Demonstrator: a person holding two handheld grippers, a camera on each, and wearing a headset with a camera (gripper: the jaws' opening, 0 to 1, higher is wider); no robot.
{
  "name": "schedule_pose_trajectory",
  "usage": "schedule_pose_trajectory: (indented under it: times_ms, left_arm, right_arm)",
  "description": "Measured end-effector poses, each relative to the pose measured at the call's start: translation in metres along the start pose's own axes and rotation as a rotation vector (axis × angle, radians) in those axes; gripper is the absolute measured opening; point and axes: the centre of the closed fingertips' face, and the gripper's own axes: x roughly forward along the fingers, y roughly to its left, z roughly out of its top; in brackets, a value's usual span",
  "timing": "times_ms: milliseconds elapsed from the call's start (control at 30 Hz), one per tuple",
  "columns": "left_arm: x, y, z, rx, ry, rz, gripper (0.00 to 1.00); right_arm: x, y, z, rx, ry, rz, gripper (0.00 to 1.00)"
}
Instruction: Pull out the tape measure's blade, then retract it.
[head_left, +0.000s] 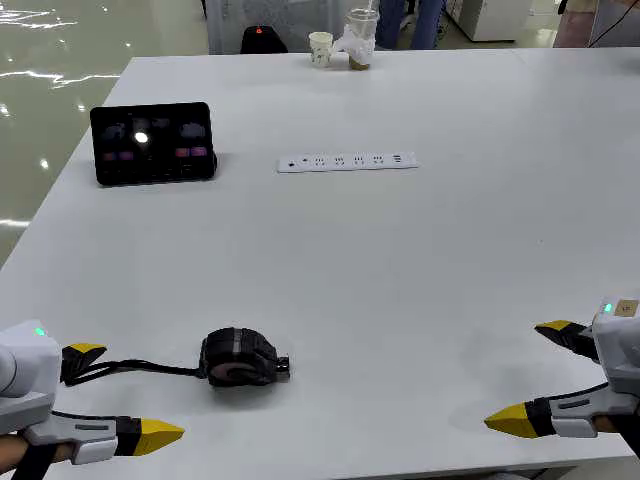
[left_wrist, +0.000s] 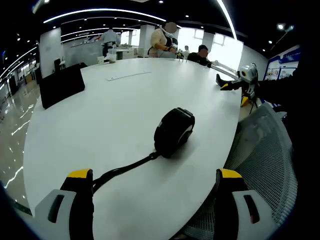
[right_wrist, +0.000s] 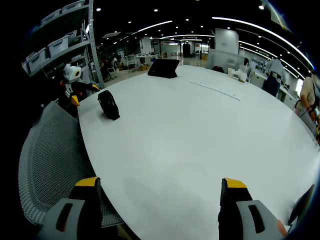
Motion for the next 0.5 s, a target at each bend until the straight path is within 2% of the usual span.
schedule_pose_trajectory:
  times_ms: [500]
  left_arm:
    - [-0.0009,0.0023,-0.0025,0.005,0.009,0.004,0.99]
  right_arm:
    - [0.0036,0.0012,-0.0021,0.001,0.013,0.016,0.99]
